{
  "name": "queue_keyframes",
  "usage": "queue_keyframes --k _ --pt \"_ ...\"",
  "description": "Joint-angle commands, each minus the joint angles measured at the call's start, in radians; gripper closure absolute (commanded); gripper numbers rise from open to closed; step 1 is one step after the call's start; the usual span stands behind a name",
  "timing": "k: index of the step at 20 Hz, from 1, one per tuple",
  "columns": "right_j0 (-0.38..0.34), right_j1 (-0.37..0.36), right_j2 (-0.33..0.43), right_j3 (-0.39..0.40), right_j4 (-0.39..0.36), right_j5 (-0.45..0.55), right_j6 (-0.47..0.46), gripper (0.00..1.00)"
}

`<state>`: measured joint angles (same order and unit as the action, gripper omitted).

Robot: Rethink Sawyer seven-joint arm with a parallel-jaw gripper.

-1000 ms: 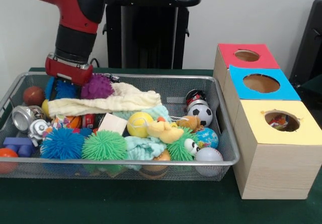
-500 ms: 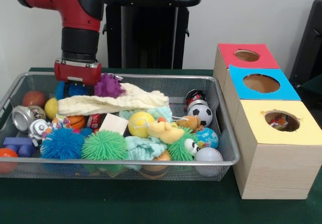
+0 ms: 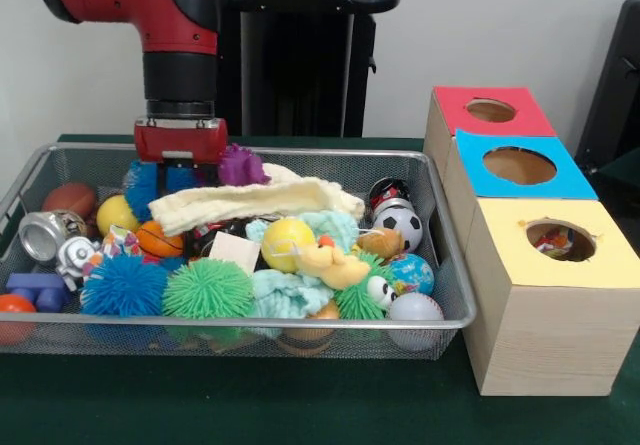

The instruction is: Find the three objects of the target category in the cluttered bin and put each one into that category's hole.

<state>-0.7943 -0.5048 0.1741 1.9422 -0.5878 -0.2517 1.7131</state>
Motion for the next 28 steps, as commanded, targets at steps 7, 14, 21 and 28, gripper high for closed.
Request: queue_keyframes --k 7,14,21,28 --pt "0.113 0.123 0.16 -0.004 0.028 -0.092 0.193 0.0" --pt "0.195 0.157 0.102 -0.03 0.096 -0.178 0.219 0.0" --pt "0.218 0.153 0.091 -0.033 0.119 -0.202 0.219 1.0" --pt "0.224 0.143 0.079 -0.039 0.117 -0.204 0.208 1.0"
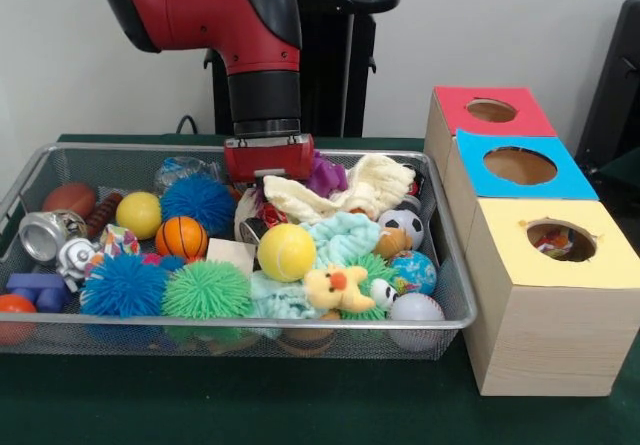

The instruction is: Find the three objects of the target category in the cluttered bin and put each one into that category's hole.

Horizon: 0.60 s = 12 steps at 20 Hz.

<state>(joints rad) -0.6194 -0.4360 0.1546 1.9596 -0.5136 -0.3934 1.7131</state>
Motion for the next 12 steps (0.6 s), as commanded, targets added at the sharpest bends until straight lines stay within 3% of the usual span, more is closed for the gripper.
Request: queue_keyframes --k 1,3,7,9,12 --pt "0.049 0.074 0.098 -0.058 0.041 -0.062 0.206 1.0" --pt "0.055 0.062 0.09 -0.06 0.041 -0.06 0.199 1.0" --pt "0.111 -0.058 0.026 -0.044 0.078 -0.038 0.168 1.0" --pt "0.135 -0.126 -0.002 -0.044 0.092 0.0 0.153 1.0" --pt "0.129 -0.222 0.008 -0.052 0.078 0.14 0.126 1.0"
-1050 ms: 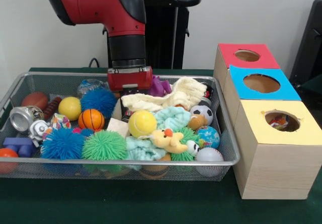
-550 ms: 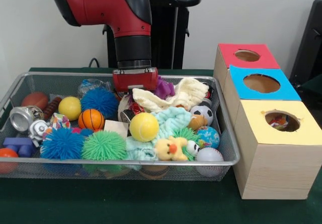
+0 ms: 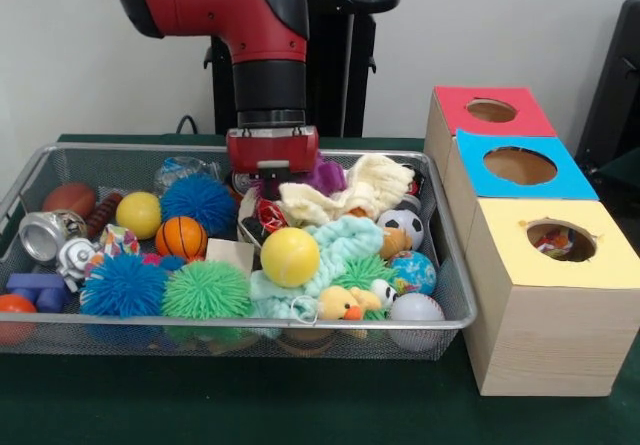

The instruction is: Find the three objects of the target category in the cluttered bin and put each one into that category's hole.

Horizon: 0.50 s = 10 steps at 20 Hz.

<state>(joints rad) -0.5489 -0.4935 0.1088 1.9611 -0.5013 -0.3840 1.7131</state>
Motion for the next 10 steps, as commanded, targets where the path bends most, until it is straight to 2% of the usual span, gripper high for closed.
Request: queue_keyframes --k 1,4,8,10 --pt "0.053 -0.183 0.059 -0.055 0.062 0.162 0.122 1.0" --pt "0.005 -0.253 0.107 -0.056 0.041 0.292 0.086 1.0" --pt "-0.045 -0.281 0.157 -0.058 0.013 0.349 0.066 1.0" --pt "-0.054 -0.281 0.158 -0.06 -0.001 0.355 0.062 1.0"
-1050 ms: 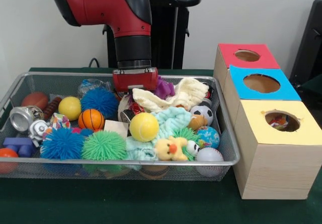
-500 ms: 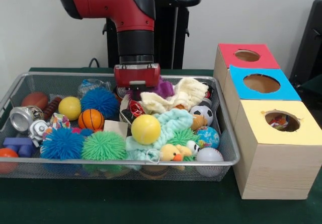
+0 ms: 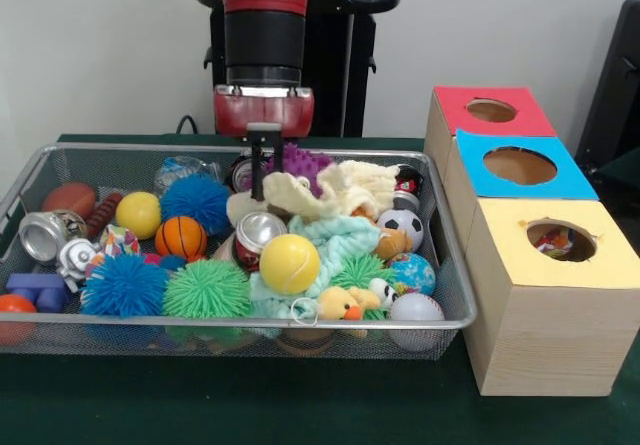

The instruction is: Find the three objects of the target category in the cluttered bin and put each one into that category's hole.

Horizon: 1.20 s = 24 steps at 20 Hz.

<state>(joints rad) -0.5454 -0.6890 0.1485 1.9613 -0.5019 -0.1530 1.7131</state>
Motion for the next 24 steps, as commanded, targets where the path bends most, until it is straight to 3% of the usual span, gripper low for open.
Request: queue_keyframes --k 1,15,19,24 --pt "-0.062 -0.087 0.119 -0.062 -0.006 0.127 0.06 1.0" --pt "-0.177 -0.147 0.159 -0.06 -0.096 0.25 -0.075 1.0" --pt "-0.214 -0.141 0.151 -0.062 -0.13 0.284 -0.097 1.0" --pt "-0.205 -0.162 0.099 -0.095 -0.17 0.373 -0.128 1.0"
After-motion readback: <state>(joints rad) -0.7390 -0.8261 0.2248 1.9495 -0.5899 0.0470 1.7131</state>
